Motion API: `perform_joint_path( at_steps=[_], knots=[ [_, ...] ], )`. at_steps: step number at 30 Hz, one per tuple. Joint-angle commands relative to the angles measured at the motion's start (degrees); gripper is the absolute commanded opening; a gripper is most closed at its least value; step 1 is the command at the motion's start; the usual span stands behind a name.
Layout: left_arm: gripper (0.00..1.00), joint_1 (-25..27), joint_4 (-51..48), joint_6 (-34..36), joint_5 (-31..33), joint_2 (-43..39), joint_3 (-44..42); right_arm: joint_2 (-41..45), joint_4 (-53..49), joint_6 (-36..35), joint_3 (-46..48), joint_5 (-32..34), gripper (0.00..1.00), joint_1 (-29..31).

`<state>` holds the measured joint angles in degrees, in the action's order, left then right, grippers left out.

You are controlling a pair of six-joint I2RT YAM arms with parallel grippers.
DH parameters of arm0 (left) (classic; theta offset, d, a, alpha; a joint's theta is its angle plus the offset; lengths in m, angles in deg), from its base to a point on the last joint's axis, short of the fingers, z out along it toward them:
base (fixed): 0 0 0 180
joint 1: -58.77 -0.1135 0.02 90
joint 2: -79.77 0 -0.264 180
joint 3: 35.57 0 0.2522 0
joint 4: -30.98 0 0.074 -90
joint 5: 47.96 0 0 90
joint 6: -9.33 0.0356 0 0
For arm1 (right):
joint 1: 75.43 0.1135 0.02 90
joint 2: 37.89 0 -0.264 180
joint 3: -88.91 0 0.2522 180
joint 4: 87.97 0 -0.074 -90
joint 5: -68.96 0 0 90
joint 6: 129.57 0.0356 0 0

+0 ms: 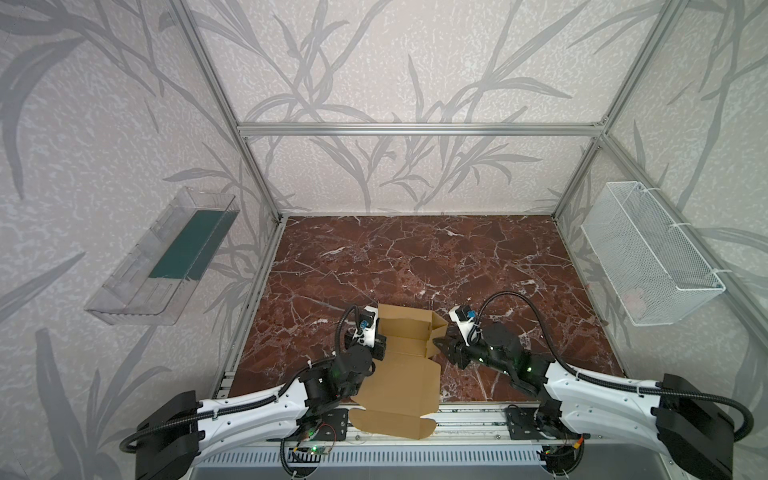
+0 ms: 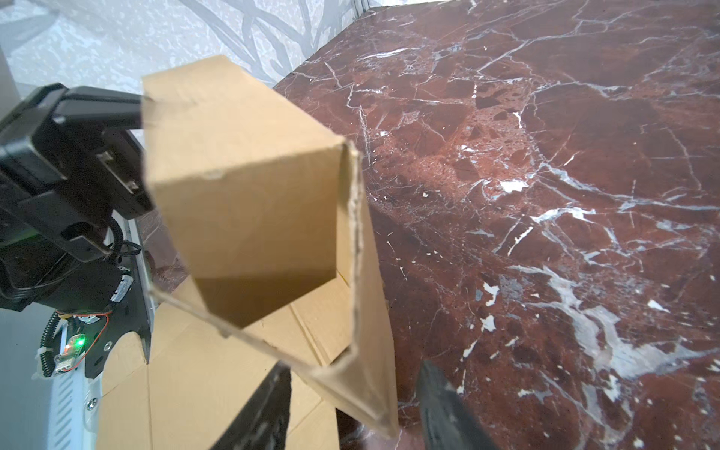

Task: Fold the paper box

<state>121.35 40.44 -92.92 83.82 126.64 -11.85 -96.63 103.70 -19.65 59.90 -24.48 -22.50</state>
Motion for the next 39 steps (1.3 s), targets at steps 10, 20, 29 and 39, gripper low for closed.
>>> perform_joint_path(
  at_steps=[10, 20, 29, 39],
  knots=[
    [0.00, 0.3, 9.9, -0.5, 3.7, 6.0, -2.6, -7.1, 10.9, -2.1, 2.2, 0.3, 0.53, 0.6],
    [0.00, 0.3, 15.1, 0.7, 5.1, 9.5, -4.3, -10.8, 20.4, -2.8, 3.9, -4.7, 0.54, 0.8],
    [0.00, 1.4, 18.5, 2.7, 6.4, 14.3, -3.8, -13.6, 19.7, -4.0, 1.7, 1.1, 0.52, 4.3],
    [0.00, 3.5, 23.0, 5.4, 7.8, 16.3, -4.5, -13.9, 12.1, -2.5, -1.2, 12.2, 0.47, 4.9]
  ],
)
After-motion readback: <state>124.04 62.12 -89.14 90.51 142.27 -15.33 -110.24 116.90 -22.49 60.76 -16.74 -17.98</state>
